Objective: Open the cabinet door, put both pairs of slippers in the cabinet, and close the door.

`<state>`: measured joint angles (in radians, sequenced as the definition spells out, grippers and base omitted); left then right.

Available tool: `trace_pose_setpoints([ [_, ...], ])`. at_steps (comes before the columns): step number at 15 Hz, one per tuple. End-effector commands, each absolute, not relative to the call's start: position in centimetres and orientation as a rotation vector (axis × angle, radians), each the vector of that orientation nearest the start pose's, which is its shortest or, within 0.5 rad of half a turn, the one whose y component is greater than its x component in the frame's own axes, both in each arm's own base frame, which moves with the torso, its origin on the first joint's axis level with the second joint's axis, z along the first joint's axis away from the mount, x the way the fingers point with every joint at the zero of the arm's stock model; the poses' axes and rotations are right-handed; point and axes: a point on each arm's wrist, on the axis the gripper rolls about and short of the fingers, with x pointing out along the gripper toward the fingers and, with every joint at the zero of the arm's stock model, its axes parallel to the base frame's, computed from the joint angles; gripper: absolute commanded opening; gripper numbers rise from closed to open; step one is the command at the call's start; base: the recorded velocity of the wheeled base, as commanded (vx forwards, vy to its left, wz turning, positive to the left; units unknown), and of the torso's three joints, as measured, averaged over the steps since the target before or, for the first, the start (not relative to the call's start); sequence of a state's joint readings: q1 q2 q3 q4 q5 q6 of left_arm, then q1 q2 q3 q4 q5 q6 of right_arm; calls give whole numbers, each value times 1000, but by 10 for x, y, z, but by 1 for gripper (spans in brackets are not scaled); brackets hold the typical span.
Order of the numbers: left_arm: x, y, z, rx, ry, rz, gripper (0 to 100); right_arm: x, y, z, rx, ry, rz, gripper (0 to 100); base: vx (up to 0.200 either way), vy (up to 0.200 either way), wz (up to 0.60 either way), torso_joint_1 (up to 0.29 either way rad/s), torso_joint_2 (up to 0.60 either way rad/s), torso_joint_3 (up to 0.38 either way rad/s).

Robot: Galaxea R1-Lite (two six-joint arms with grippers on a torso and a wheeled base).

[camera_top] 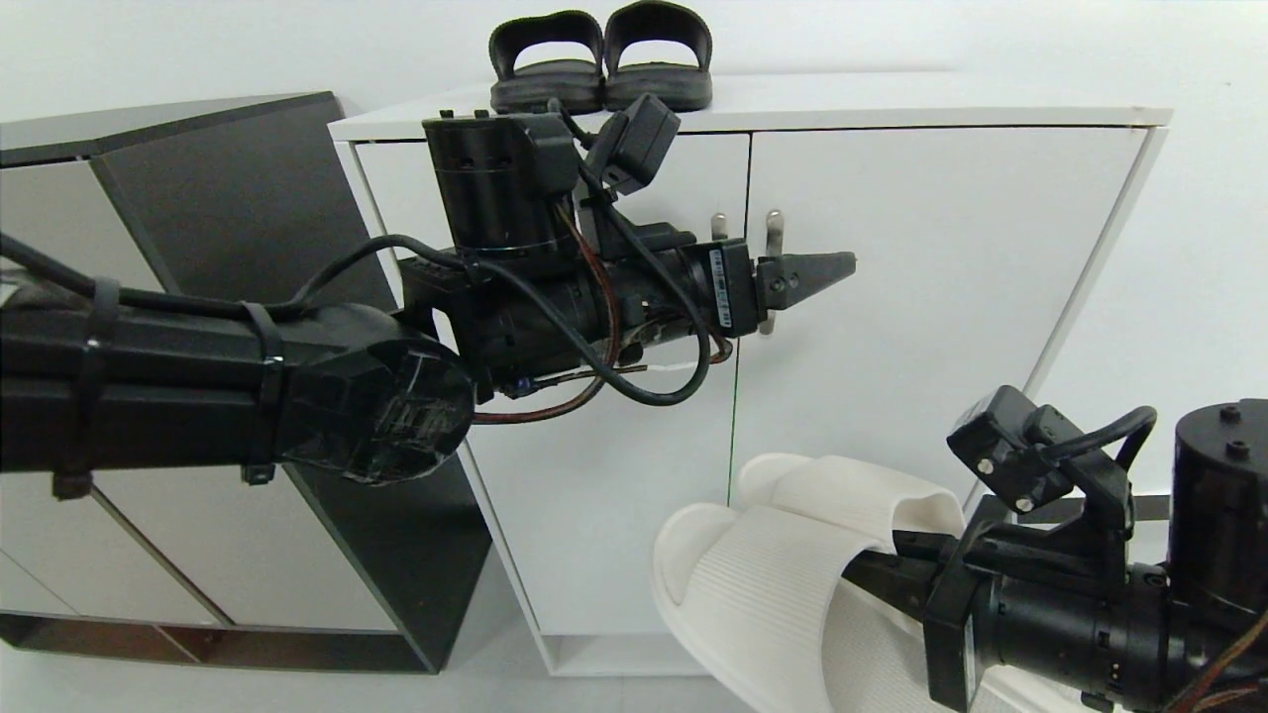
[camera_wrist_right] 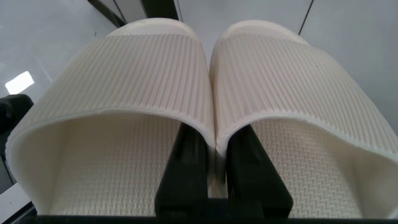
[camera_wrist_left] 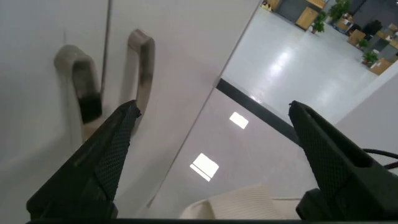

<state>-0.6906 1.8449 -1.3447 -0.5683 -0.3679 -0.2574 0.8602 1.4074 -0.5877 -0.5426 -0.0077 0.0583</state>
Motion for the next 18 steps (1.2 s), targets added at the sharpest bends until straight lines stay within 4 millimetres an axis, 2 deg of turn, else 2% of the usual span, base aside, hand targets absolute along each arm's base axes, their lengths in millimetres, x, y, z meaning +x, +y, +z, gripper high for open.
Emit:
trace_pose_setpoints([
  [1,287,-247,275,-244,70,-1058,100,146,170,192,-66,284,839,0,0,0,0,0,0,0],
  [5,298,-255,272,-245,70,-1038,100,147,170,191,-66,286,837,0,0,0,0,0,0,0],
  [12,306,-261,265,-240,97,-1034,100,147,170,191,-67,287,839,0,0,0,0,0,0,0],
  [13,306,-262,265,-240,97,-1034,0,147,170,190,-68,290,839,0,0,0,0,0,0,0],
  [18,302,-258,271,-244,86,-1037,0,143,167,190,-62,296,892,0,0,0,0,0,0,0],
])
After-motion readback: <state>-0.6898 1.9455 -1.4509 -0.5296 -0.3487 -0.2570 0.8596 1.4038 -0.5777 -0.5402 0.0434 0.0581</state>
